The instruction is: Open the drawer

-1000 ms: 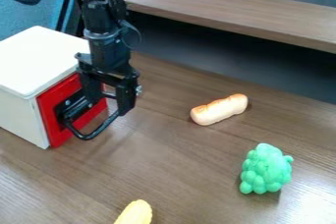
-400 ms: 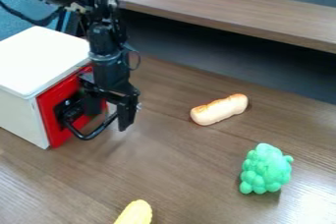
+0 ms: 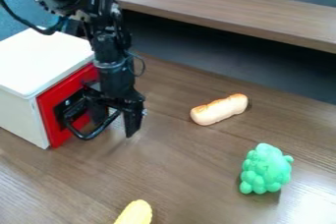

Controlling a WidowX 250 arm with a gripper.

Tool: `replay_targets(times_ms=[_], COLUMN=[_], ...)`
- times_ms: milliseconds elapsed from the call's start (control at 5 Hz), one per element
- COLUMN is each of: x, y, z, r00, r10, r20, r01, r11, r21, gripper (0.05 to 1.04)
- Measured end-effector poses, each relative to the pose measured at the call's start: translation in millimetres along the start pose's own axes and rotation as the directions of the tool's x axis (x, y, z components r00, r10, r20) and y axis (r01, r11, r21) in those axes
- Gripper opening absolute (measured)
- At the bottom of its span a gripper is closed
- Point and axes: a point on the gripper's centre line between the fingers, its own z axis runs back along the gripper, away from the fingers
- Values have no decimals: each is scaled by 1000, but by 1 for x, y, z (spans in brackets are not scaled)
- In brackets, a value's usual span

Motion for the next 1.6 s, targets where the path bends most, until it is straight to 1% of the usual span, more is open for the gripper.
replay_targets(times_ms=[200,400,600,800,1000,1200,1400,1600], x=[0,0,1,1,3,1,0,0], y=[-21,-33,-46,-59,-74,-94,-104,-107], z=[-9,-8,-7,-8,-6,-6,-6,-6], r00=[996,989,982,974,962,943,932,927], r10=[-89,-145,-184,-225,-271,-331,-360,-373], r20=[-22,-35,-30,-31,-32,-33,-31,-29], r01=[87,141,180,221,266,324,352,365], r11=[994,987,979,969,956,936,925,919], r21=[-68,-81,-91,-111,-121,-136,-145,-149], gripper=[999,999,999,999,999,999,999,999])
